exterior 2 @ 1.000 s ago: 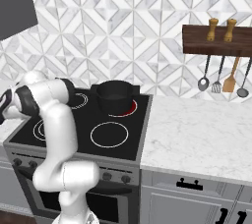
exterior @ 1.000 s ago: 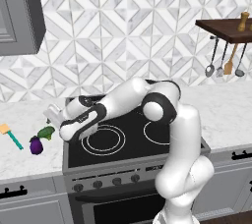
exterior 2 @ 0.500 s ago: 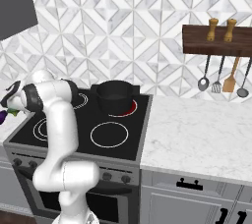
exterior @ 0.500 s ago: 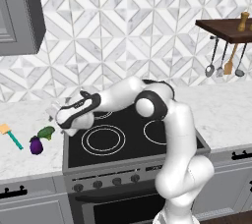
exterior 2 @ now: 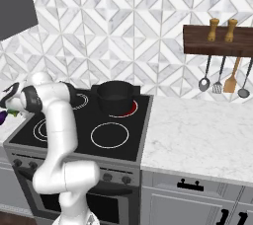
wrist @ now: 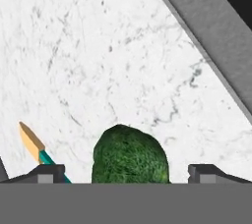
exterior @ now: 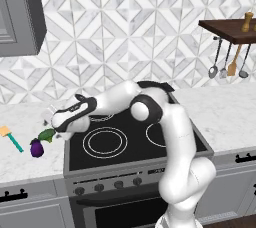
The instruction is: Put the broccoli and eggplant in the pot. Retrieve the spatula and lightly stir the vegetables in the pot.
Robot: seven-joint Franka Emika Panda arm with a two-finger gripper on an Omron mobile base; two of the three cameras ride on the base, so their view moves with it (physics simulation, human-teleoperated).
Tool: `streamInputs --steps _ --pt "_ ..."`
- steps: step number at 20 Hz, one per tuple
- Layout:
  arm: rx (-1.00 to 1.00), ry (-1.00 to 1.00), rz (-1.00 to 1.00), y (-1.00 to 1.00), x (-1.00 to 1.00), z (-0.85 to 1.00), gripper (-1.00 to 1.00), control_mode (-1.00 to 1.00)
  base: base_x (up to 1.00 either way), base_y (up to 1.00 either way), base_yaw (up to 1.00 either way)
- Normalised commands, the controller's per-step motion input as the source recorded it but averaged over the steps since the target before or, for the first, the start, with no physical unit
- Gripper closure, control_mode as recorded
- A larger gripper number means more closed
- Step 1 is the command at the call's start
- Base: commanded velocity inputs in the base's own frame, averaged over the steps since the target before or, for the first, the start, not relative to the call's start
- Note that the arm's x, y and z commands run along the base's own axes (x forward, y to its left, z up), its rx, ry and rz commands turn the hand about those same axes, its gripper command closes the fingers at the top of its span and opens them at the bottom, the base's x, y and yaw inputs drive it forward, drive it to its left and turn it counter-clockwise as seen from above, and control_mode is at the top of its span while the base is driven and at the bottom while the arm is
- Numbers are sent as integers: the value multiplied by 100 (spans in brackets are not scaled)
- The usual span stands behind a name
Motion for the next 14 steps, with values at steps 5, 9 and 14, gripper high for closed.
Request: streamInputs --steps 5,9,14 --pt "0 4 0 8 0 -9 -100 -100 0 0 0" --pt "0 5 0 20 0 -23 100 -100 0 0 0" --pt "0 1 3 1 0 -21 100 -100 0 0 0"
